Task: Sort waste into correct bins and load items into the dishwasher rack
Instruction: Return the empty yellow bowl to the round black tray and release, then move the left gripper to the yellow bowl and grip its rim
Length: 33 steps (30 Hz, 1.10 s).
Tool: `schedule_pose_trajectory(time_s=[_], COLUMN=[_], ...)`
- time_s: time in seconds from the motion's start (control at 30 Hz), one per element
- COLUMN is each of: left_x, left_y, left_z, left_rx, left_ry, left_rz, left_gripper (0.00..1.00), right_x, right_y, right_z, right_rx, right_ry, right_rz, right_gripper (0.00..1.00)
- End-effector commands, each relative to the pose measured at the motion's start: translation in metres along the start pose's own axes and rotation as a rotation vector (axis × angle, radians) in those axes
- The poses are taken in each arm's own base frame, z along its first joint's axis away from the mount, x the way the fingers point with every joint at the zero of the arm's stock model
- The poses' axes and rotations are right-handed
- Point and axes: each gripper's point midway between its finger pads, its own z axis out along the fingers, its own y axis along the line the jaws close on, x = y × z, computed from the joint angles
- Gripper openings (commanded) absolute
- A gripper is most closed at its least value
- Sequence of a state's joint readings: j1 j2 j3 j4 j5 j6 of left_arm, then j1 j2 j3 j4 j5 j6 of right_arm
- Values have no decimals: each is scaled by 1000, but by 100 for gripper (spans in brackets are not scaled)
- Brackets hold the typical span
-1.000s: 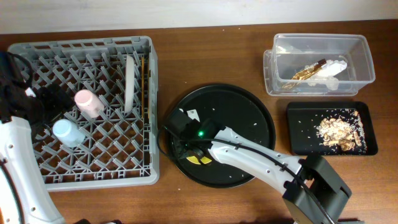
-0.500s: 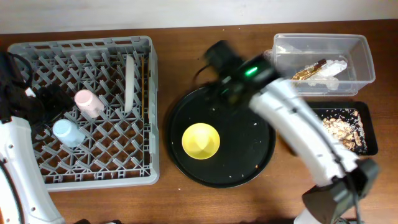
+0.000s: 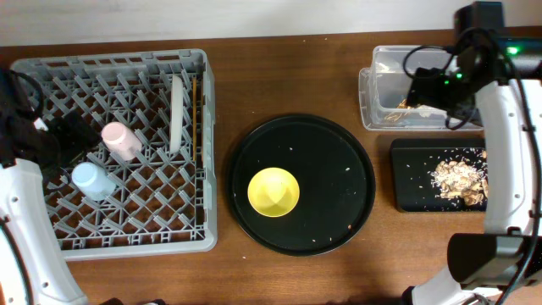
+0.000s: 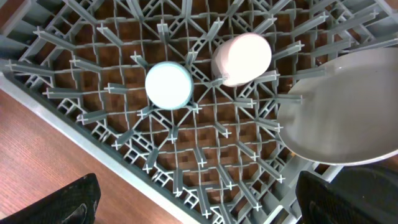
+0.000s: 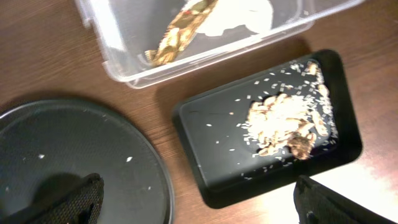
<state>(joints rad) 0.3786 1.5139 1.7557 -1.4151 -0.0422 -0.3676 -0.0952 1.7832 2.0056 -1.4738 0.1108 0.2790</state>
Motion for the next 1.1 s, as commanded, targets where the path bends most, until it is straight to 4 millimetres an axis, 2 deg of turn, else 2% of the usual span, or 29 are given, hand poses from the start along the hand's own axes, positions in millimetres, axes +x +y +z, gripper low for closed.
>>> schedule_pose_trajectory(time_s=[0.0, 0.1, 0.17, 0.3, 0.4, 0.47, 0.6, 0.77, 0.87, 1.07], left_x=[-1, -1, 6, 38, 63, 83, 140, 213, 254, 303], left_y=[0, 0, -11, -59, -101, -114, -148, -178, -200, -224], left_z=[0, 0, 0, -14, -34, -38, -43, -22, -11, -9], left_rx=[-4, -4, 62, 353, 566, 578, 566, 452, 484, 567], left_ry=[-5, -5, 29, 200, 277, 322, 394, 400, 399, 386], left_rz=[-11, -11, -11, -9, 147, 223, 478, 779, 907, 1034], left_gripper=[99, 99, 99, 99, 99, 99, 99, 99, 99, 99], right_x=[-5, -6, -6, -6, -6, -6, -6, -6, -6, -6], right_y=[-15, -20, -20, -19, -19, -19, -19, -19, -19, -19], right_z=[-5, -5, -5, -5, -5, -5, -5, -5, -5, -5], right_rx=[1, 5, 5, 5, 5, 5, 5, 5, 5, 5], right_ry=[-15, -15, -15, -15, -15, -15, -15, -15, -15, -15], right_rz=[35, 47, 46, 45, 45, 45, 45, 45, 45, 45], right_gripper=[99, 99, 99, 99, 99, 99, 99, 99, 99, 99])
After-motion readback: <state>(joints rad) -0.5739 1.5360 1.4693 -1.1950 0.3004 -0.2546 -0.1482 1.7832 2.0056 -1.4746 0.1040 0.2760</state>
